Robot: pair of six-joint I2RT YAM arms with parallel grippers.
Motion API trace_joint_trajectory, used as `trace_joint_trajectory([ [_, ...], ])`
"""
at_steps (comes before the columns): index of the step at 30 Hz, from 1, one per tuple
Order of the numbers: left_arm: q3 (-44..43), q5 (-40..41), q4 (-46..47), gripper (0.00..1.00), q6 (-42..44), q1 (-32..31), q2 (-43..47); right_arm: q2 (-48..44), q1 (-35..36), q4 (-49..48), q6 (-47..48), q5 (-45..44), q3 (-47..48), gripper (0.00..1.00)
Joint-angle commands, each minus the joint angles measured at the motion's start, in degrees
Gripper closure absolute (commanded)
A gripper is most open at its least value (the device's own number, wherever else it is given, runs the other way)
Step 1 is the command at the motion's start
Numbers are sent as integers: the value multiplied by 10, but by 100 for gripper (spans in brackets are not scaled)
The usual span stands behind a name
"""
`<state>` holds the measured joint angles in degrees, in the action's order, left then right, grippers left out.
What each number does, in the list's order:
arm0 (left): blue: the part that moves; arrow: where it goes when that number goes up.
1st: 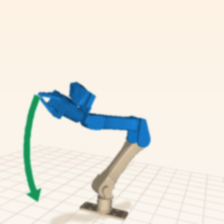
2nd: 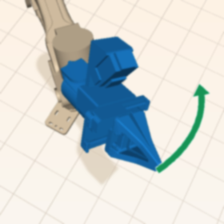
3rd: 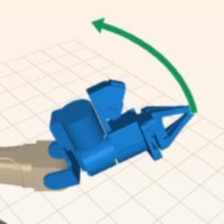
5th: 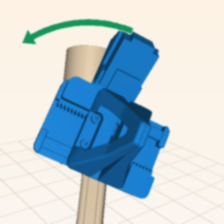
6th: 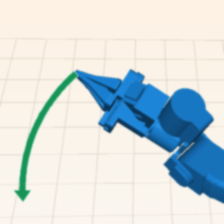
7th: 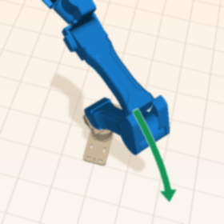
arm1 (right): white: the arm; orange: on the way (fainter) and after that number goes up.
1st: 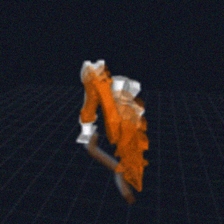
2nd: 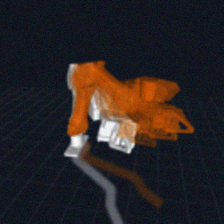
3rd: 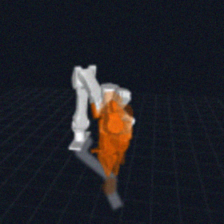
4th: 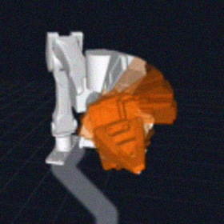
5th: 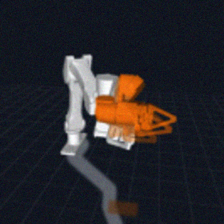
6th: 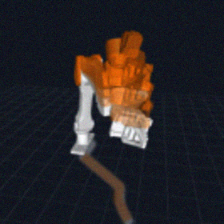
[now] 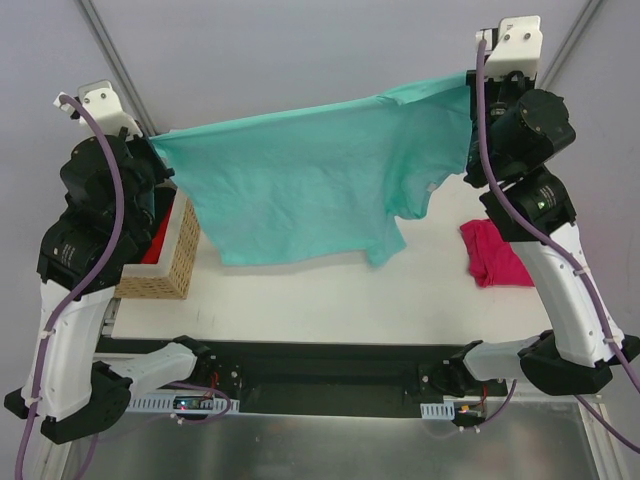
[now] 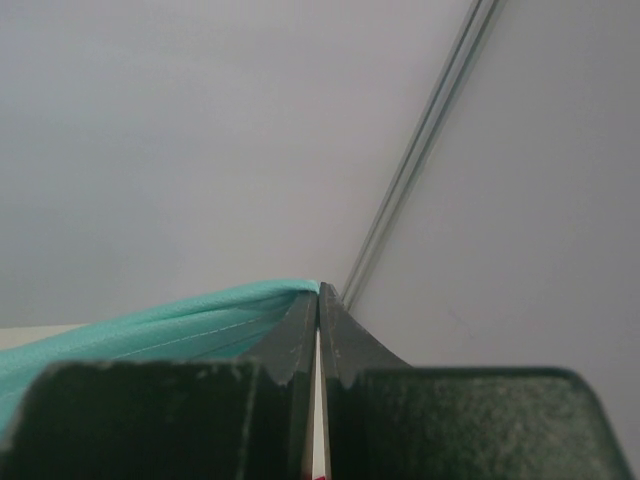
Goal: Fold and stack the t-shirts
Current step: Flatten out the tshirt
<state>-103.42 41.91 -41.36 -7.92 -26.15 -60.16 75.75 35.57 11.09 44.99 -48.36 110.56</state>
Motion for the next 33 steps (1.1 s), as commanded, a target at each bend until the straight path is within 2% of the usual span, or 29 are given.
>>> trace_joint_trajectory([
  [1,-1,63,2,100,26,11,5,-15,3,-91,55,-76,4,99],
  [13,5,77,3,100,32,11,3,0,39,-186,148,-111,-18,99],
  [33,8,102,1,100,43,11,37,-38,67,-277,232,-145,-67,99],
])
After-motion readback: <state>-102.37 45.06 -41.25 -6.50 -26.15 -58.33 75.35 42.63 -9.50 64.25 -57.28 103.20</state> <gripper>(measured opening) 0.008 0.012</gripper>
